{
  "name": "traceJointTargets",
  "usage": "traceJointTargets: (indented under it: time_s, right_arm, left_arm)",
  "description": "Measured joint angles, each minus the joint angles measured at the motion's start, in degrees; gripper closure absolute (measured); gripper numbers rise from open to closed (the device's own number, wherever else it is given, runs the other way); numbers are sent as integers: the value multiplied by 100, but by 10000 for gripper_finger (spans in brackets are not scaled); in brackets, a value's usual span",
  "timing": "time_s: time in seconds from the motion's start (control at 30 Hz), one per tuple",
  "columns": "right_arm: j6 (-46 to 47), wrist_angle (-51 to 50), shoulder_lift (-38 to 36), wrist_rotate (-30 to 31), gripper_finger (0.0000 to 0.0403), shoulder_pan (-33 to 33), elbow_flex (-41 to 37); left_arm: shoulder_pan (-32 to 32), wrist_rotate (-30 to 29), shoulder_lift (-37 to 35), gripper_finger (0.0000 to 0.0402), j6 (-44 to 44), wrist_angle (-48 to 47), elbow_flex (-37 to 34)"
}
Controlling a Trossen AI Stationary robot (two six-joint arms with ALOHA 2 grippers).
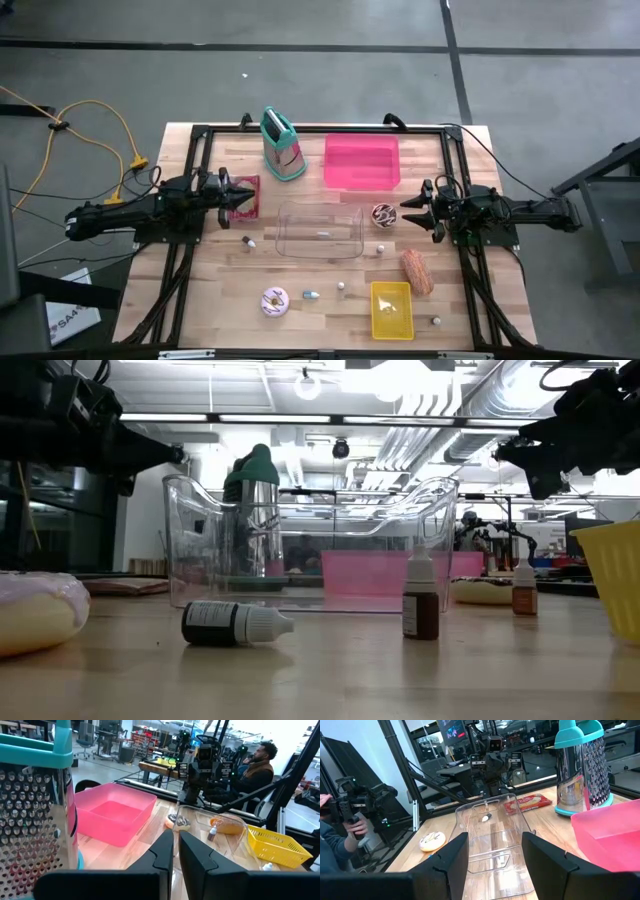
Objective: Pick & Place Food Item
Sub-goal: Put the top black food coloring bottle into the yellow bin
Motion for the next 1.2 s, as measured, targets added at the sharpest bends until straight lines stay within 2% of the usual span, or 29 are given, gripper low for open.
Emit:
traceJointTargets:
  time_s: [1.2]
  right_arm:
    - [0, 1, -2, 0, 229, 0, 0]
  left_arm:
    - [0, 52, 2, 376, -59, 131, 297]
